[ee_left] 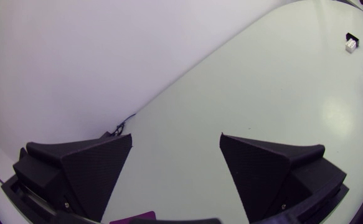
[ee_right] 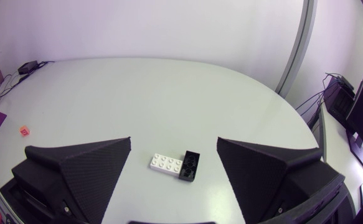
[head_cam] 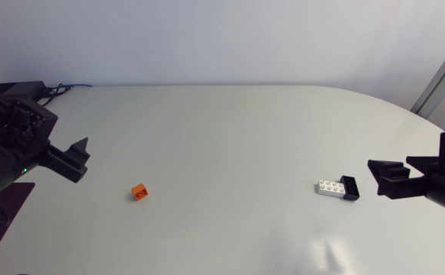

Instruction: Sort duplo bricks by size, large to the right and small to the left

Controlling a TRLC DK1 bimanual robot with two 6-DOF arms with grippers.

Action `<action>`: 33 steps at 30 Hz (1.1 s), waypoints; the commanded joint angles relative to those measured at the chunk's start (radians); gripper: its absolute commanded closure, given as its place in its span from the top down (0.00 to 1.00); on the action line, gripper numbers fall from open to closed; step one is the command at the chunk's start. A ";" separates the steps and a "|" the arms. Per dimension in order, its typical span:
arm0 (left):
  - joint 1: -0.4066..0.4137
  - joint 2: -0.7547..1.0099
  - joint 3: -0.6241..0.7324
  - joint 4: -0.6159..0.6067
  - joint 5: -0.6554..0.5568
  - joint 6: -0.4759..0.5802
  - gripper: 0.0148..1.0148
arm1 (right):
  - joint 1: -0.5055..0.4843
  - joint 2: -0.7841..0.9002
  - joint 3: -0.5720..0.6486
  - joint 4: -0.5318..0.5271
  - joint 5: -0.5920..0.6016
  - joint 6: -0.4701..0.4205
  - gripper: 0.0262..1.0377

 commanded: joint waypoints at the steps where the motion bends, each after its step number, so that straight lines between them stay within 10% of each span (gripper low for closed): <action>1: -0.012 -0.085 -0.075 0.033 -0.038 -0.047 0.96 | -0.008 -0.055 -0.041 0.024 0.023 -0.022 0.96; 33: 0.028 -0.644 -0.299 -0.098 -0.087 -0.105 0.95 | -0.002 -0.511 -0.306 0.162 0.117 -0.119 0.96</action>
